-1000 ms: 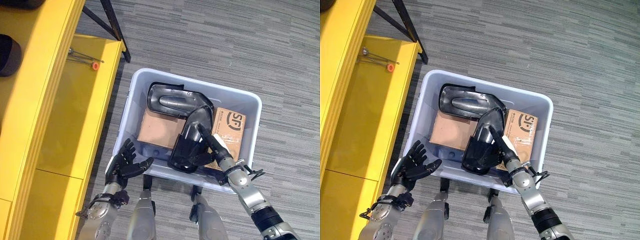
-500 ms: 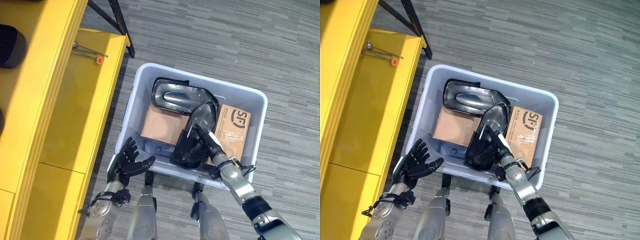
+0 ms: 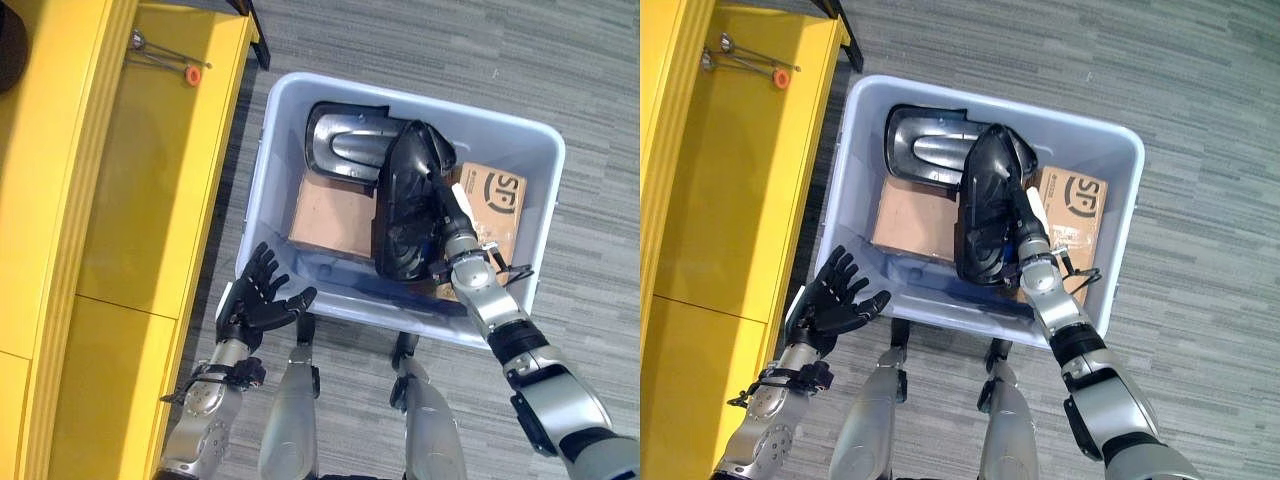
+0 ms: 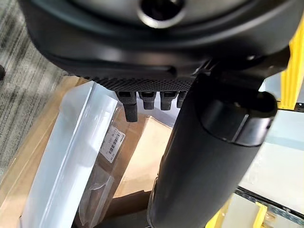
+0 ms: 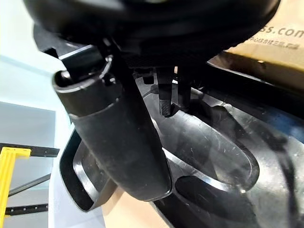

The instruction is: Move parts from the plastic box to the shelf.

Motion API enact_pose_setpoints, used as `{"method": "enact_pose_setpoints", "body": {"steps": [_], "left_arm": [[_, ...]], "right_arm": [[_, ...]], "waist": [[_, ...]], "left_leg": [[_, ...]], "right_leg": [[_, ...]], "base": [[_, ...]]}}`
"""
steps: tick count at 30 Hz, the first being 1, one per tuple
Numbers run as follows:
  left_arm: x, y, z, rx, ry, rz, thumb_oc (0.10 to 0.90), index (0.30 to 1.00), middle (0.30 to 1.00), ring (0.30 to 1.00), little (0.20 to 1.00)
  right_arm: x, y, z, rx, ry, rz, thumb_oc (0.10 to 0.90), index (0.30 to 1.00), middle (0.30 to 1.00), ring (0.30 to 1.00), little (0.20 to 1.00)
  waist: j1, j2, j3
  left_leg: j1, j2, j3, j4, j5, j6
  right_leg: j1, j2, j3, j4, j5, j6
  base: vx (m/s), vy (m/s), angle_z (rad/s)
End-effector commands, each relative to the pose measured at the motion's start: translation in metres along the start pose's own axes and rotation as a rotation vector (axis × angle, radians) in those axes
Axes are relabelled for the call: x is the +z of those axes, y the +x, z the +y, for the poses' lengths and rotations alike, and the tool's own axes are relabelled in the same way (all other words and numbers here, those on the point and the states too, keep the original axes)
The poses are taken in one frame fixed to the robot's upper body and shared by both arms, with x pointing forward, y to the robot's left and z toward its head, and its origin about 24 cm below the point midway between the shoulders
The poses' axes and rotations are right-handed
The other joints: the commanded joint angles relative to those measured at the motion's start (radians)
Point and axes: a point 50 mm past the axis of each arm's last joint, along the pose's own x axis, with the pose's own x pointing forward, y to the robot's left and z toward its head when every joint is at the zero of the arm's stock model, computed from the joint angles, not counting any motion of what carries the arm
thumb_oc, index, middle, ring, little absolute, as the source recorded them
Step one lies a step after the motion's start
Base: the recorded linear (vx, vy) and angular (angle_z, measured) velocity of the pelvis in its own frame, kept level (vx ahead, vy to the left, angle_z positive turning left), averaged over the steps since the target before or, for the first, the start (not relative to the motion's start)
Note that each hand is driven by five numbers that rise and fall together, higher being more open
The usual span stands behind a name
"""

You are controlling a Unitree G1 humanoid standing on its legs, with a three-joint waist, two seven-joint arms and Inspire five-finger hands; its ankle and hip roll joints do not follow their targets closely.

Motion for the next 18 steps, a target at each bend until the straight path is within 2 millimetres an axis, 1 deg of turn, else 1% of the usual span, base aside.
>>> {"method": "enact_pose_setpoints", "body": {"steps": [1,2,3,5,7,8,10,12,16,17,18], "left_arm": [[0.007,-0.022,0.014,0.038,0.049,-0.001,0.900,1.000,1.000,1.000,1.000],[0.007,-0.023,0.014,0.040,0.050,0.000,0.900,1.000,1.000,1.000,1.000],[0.008,-0.023,0.014,0.040,0.050,-0.001,0.900,1.000,1.000,1.000,1.000],[0.007,-0.023,0.015,0.045,0.052,0.002,0.900,1.000,1.000,1.000,1.000],[0.007,-0.023,0.014,0.045,0.051,0.002,0.900,1.000,1.000,1.000,1.000],[0.008,-0.022,0.014,0.043,0.049,-0.001,0.900,1.000,1.000,1.000,1.000],[0.009,-0.021,0.014,0.040,0.052,-0.006,0.900,1.000,1.000,1.000,1.000],[0.010,-0.021,0.014,0.037,0.053,-0.009,0.900,1.000,1.000,1.000,1.000],[0.012,-0.019,0.014,0.037,0.054,-0.021,0.900,1.000,1.000,1.000,1.000],[0.012,-0.019,0.014,0.037,0.054,-0.021,0.900,1.000,1.000,1.000,1.000],[0.012,-0.019,0.015,0.040,0.054,-0.022,0.900,1.000,1.000,1.000,1.000]], "right_arm": [[0.042,0.022,-0.022,-0.068,-0.011,-0.104,0.900,1.000,1.000,1.000,1.000],[0.048,0.024,-0.023,-0.074,-0.015,-0.122,0.900,1.000,1.000,1.000,1.000],[0.048,0.024,-0.023,-0.074,-0.015,-0.122,0.900,1.000,1.000,1.000,1.000],[0.060,0.029,-0.025,-0.073,-0.040,-0.148,0.900,1.000,1.000,1.000,1.000],[0.065,0.032,-0.025,-0.072,-0.052,-0.152,0.900,1.000,1.000,1.000,1.000],[0.075,0.035,-0.021,-0.056,-0.074,-0.171,0.900,1.000,1.000,1.000,1.000],[0.083,0.038,-0.017,-0.036,-0.109,-0.187,0.900,1.000,1.000,1.000,1.000],[0.086,0.039,-0.015,-0.021,-0.127,-0.193,0.900,1.000,1.000,1.000,1.000],[0.104,0.039,0.000,0.036,-0.192,-0.257,0.900,1.000,1.000,1.000,1.000],[0.104,0.039,0.000,0.036,-0.192,-0.257,0.900,1.000,1.000,1.000,1.000],[0.109,0.038,0.003,0.047,-0.199,-0.277,0.900,1.000,1.000,1.000,1.000]], "waist": [[0.044,-0.035,-0.007],[0.044,-0.036,-0.007],[0.044,-0.036,-0.007],[0.048,-0.038,-0.007],[0.050,-0.038,-0.007],[0.053,-0.039,-0.007],[0.054,-0.039,-0.007],[0.056,-0.039,-0.007],[0.062,-0.041,-0.007],[0.062,-0.041,-0.007],[0.063,-0.041,-0.007]], "left_leg": [[-0.066,0.034,0.011,0.122,-0.085,0.002],[-0.075,0.036,0.011,0.123,-0.085,0.002],[-0.075,0.036,0.011,0.124,-0.085,0.002],[-0.099,0.038,0.006,0.129,-0.081,0.003],[-0.108,0.039,0.005,0.133,-0.081,0.003],[-0.112,0.037,0.002,0.132,-0.081,0.004],[-0.119,0.036,-0.001,0.136,-0.082,0.004],[-0.121,0.035,-0.001,0.138,-0.083,0.004],[-0.124,0.030,-0.005,0.141,-0.086,0.005],[-0.124,0.030,-0.005,0.141,-0.086,0.005],[-0.123,0.030,-0.005,0.143,-0.087,0.005]], "right_leg": [[0.004,-0.093,0.036,0.020,0.014,0.072],[-0.006,-0.091,0.035,0.023,0.014,0.071],[-0.007,-0.091,0.035,0.023,0.014,0.071],[-0.032,-0.088,0.034,0.032,0.014,0.069],[-0.040,-0.088,0.033,0.037,0.013,0.069],[-0.044,-0.087,0.033,0.037,0.013,0.068],[-0.050,-0.087,0.031,0.040,0.011,0.066],[-0.050,-0.087,0.031,0.042,0.009,0.065],[-0.048,-0.087,0.028,0.046,0.005,0.064],[-0.048,-0.087,0.028,0.046,0.005,0.064],[-0.047,-0.087,0.027,0.046,0.005,0.064]], "base": [[-0.01,-0.009,-0.03],[-0.01,-0.008,-0.03],[0.00,0.000,0.00],[-0.02,-0.015,0.05],[-0.01,-0.013,0.05],[-0.01,-0.015,0.06],[-0.01,-0.005,0.05],[0.00,0.002,0.04],[0.00,0.000,0.01],[0.00,0.000,0.00],[0.00,0.000,0.00]]}}
